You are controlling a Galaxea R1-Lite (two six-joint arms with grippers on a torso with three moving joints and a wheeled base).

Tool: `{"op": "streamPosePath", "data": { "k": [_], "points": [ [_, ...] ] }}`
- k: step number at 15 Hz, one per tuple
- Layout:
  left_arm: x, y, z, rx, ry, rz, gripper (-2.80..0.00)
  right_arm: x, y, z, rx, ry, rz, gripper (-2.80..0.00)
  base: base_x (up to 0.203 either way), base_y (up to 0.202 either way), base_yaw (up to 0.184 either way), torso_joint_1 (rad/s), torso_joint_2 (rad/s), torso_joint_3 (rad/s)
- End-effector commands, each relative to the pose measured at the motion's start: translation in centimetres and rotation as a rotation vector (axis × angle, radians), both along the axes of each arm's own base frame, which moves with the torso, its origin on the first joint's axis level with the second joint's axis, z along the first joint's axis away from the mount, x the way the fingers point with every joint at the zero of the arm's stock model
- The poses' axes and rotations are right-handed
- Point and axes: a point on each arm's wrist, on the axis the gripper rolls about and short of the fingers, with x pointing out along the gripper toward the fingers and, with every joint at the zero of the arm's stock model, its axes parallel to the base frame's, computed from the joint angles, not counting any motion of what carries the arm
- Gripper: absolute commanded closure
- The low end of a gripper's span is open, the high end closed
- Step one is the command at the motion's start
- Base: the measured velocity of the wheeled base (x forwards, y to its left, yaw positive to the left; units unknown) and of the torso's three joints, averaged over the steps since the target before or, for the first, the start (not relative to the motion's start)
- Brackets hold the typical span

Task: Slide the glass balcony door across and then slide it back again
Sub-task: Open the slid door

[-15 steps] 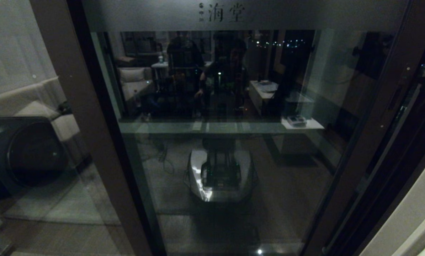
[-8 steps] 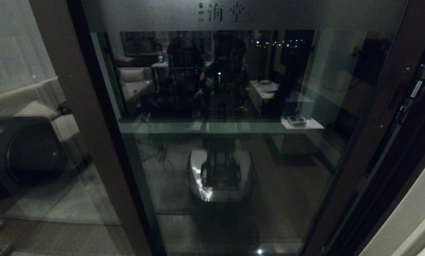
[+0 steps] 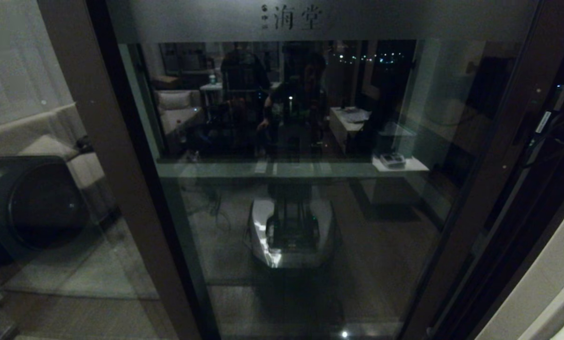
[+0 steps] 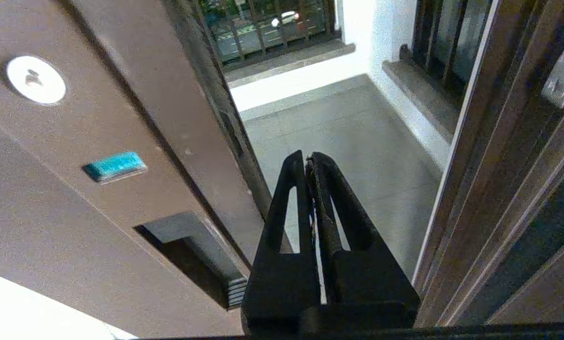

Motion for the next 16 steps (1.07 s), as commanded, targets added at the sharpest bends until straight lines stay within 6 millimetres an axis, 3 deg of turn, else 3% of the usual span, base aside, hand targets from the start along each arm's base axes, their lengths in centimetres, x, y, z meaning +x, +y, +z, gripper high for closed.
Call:
{"op": "streamPosePath", "data": {
  "k": [1, 16],
  "points": [
    [0.0, 0.0, 0.0, 0.000, 0.000, 0.000, 0.00, 0.1, 0.7, -0.1, 0.008, 0.003, 0.023, 0.00, 0.000, 0.000, 0.000, 0.000, 0.00, 0.000],
    [0.0, 0.0, 0.0, 0.000, 0.000, 0.000, 0.00, -1.7, 4.4, 0.7, 0.026, 0.009, 0.103, 0.00, 0.000, 0.000, 0.000, 0.000, 0.00, 0.000]
  ]
}}
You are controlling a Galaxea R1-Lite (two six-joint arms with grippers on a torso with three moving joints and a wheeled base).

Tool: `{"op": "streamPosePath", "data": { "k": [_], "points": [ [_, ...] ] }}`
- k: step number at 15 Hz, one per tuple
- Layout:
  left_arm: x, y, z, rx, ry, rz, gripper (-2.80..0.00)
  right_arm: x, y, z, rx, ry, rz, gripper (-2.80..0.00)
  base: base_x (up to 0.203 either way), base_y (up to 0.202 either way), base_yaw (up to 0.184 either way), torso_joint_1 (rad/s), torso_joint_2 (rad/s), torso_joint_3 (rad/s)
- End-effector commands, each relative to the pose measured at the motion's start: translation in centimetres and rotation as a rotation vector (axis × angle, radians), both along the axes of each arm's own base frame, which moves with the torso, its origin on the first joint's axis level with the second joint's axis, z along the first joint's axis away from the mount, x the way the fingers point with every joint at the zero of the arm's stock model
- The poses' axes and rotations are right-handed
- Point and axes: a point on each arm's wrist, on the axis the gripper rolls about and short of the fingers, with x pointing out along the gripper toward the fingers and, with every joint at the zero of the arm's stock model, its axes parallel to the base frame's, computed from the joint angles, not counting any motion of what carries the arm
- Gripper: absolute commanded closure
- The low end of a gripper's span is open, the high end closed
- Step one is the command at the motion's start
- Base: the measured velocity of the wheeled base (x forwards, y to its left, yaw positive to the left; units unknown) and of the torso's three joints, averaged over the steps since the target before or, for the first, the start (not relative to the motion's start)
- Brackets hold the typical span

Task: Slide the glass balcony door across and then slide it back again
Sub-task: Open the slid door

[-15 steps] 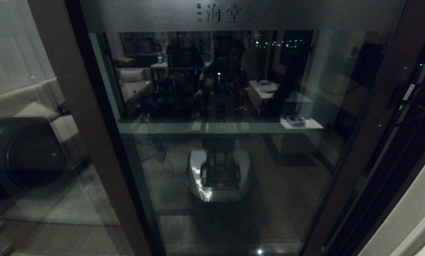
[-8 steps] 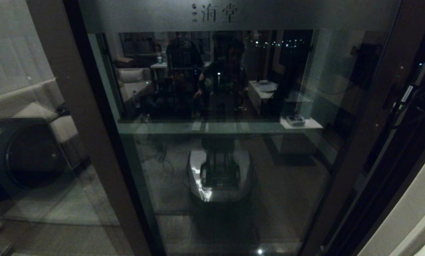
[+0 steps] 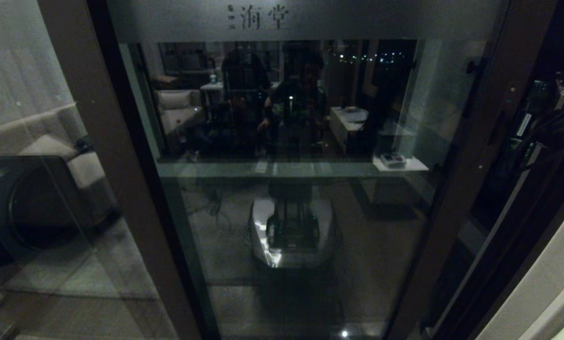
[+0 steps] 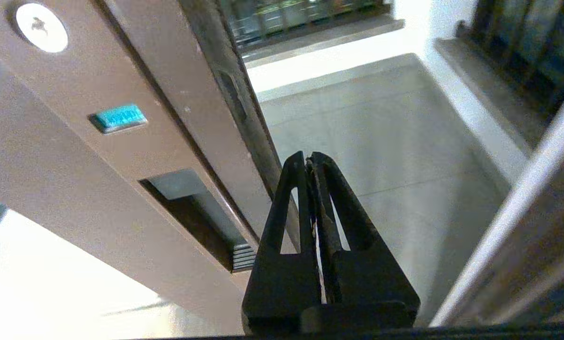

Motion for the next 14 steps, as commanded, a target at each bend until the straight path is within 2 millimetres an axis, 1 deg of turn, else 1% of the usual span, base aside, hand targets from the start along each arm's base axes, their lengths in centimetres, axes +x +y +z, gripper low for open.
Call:
{"op": "streamPosePath", "data": {
  "k": [1, 5, 7, 11, 14],
  "points": [
    [0.0, 0.0, 0.0, -0.001, 0.000, 0.001, 0.00, -0.4, 0.4, 0.4, -0.003, -0.011, 0.000, 0.00, 0.000, 0.000, 0.000, 0.000, 0.00, 0.000],
    [0.0, 0.0, 0.0, 0.001, 0.000, 0.001, 0.00, -0.8, 2.8, 0.6, -0.002, -0.006, 0.057, 0.00, 0.000, 0.000, 0.000, 0.000, 0.00, 0.000],
    [0.0, 0.0, 0.0, -0.001, 0.000, 0.001, 0.00, -0.9, 3.7, 0.6, -0.001, -0.004, 0.077, 0.00, 0.000, 0.000, 0.000, 0.000, 0.00, 0.000],
    [0.0, 0.0, 0.0, -0.001, 0.000, 0.001, 0.00, -1.0, 4.2, 0.6, 0.000, -0.003, 0.089, 0.00, 0.000, 0.000, 0.000, 0.000, 0.00, 0.000],
    [0.0, 0.0, 0.0, 0.001, 0.000, 0.001, 0.00, -0.9, 5.2, 0.5, 0.014, 0.004, 0.113, 0.00, 0.000, 0.000, 0.000, 0.000, 0.00, 0.000]
  ]
}}
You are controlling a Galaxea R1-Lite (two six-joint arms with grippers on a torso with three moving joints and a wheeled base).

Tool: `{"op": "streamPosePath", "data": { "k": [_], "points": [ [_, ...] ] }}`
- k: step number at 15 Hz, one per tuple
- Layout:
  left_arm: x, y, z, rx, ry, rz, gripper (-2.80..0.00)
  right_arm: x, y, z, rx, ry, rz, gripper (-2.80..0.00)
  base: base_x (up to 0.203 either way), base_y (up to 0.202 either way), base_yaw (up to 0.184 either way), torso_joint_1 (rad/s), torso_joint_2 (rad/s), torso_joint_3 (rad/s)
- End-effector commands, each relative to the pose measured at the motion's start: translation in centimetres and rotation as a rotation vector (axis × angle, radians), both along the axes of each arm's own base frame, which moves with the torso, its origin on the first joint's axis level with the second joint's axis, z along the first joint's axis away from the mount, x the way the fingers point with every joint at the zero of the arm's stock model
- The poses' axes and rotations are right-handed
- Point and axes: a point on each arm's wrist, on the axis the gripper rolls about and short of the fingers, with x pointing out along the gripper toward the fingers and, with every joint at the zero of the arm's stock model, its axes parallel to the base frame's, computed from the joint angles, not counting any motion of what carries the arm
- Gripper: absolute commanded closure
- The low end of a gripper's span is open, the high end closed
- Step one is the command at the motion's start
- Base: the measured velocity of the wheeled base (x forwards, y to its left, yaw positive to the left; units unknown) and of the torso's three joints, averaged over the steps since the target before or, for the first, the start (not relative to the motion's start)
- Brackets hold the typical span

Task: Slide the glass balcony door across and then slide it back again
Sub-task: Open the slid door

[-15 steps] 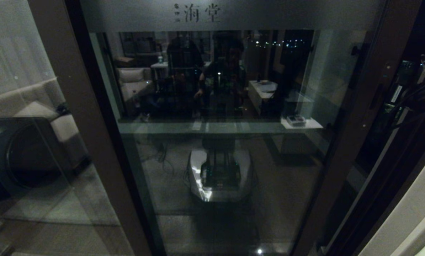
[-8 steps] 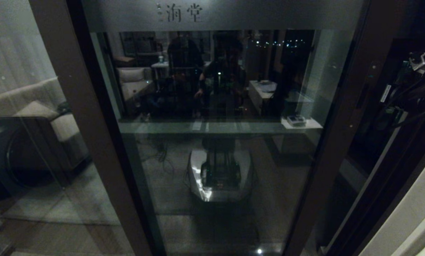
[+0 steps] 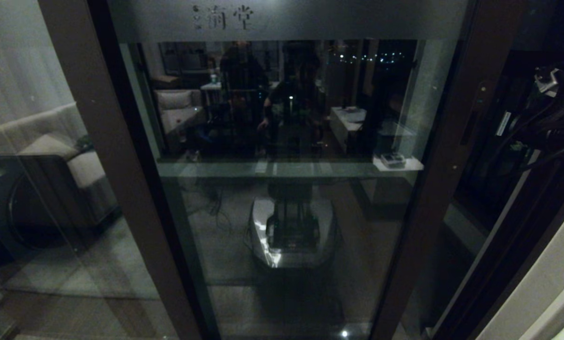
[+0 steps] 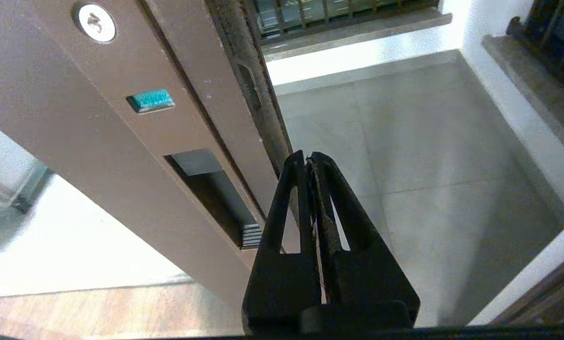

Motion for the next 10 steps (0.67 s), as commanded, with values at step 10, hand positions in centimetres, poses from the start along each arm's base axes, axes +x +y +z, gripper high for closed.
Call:
{"op": "streamPosePath", "data": {
  "k": [10],
  "points": [
    [0.0, 0.0, 0.0, 0.000, 0.000, 0.001, 0.00, -0.3, 2.6, 0.3, 0.024, -0.002, 0.067, 0.00, 0.000, 0.000, 0.000, 0.000, 0.00, 0.000]
  ]
}}
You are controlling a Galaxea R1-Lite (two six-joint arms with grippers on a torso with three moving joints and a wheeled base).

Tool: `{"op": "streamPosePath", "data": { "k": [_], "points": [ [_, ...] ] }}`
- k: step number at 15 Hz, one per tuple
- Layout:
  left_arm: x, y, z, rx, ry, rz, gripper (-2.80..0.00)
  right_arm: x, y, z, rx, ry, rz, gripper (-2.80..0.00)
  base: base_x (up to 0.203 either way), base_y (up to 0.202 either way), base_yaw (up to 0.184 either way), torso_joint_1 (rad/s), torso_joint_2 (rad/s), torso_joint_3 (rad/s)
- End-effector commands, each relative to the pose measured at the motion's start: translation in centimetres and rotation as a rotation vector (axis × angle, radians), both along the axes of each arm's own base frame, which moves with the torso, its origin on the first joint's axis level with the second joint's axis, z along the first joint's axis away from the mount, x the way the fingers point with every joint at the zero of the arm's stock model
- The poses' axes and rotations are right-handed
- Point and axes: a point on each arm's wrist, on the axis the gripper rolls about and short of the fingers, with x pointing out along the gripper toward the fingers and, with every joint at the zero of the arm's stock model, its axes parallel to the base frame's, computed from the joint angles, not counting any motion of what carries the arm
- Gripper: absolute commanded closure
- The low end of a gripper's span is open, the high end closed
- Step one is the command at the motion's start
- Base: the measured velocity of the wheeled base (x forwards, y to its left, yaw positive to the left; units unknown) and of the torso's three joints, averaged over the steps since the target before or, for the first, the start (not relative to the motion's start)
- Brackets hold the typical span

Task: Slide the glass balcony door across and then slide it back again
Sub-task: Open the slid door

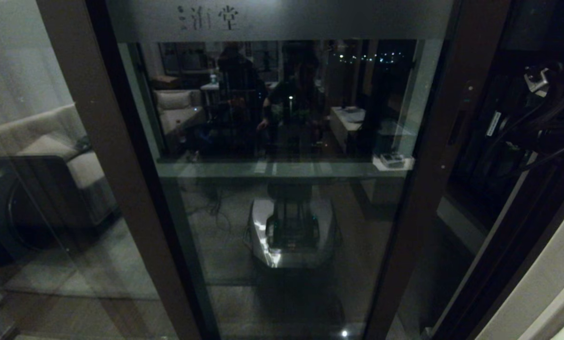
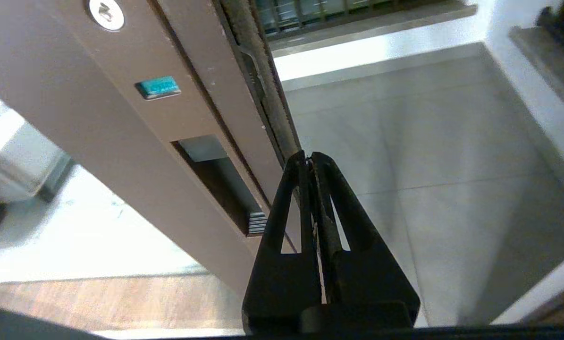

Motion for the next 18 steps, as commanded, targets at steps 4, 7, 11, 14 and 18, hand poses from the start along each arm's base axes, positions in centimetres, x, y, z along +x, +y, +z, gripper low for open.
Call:
{"op": "streamPosePath", "data": {
  "k": [4, 7, 11, 14, 18],
  "points": [
    [0.0, 0.0, 0.0, -0.001, 0.000, 0.000, 0.00, -0.4, 0.7, 0.2, 0.001, -0.007, 0.020, 0.00, 0.000, 0.000, 0.000, 0.000, 0.00, 0.000],
    [0.0, 0.0, 0.0, 0.001, 0.000, 0.000, 0.00, -0.5, 1.7, 0.1, 0.002, 0.000, 0.046, 0.00, 0.000, 0.000, 0.000, 0.000, 0.00, 0.000],
    [0.0, 0.0, 0.0, 0.001, 0.000, 0.000, 0.00, -0.6, 2.5, -0.1, 0.002, 0.006, 0.070, 0.00, 0.000, 0.000, 0.000, 0.000, 0.00, 0.000],
    [0.0, 0.0, 0.0, -0.001, 0.000, 0.000, 0.00, -0.6, 3.1, 0.0, 0.010, 0.007, 0.085, 0.00, 0.000, 0.000, 0.000, 0.000, 0.00, 0.000],
    [0.0, 0.0, 0.0, 0.001, 0.000, 0.000, 0.00, -0.5, 4.4, -0.1, 0.022, 0.011, 0.087, 0.00, 0.000, 0.000, 0.000, 0.000, 0.00, 0.000]
  ]
}}
